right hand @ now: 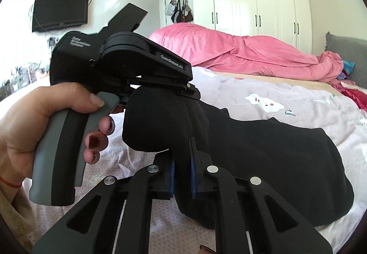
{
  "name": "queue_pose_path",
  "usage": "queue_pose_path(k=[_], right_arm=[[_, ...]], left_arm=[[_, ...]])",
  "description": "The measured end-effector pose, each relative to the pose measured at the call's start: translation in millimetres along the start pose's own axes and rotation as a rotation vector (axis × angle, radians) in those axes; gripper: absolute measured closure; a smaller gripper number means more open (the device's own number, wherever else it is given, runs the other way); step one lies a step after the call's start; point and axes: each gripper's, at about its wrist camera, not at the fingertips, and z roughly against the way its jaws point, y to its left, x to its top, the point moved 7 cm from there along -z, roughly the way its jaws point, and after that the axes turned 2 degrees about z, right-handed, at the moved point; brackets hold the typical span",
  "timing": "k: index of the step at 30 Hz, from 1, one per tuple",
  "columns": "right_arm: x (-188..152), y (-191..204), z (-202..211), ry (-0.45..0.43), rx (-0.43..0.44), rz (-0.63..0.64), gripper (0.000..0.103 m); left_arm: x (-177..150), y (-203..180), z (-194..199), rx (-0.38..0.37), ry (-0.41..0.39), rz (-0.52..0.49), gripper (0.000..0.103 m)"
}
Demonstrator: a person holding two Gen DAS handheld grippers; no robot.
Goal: Fold small clothes
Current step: 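Lift the gripped edge with both grippers and fold it over the shirt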
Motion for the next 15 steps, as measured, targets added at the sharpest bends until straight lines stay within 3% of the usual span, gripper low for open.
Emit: queue_pose_path(k=[15], right_arm=[[2.0, -58.4, 54.5, -0.075, -0.049, -0.132, 0.095]], left_arm=[[-6.8, -91.8, -12.2, 0.015, -0.019, -0.119, 0.074]])
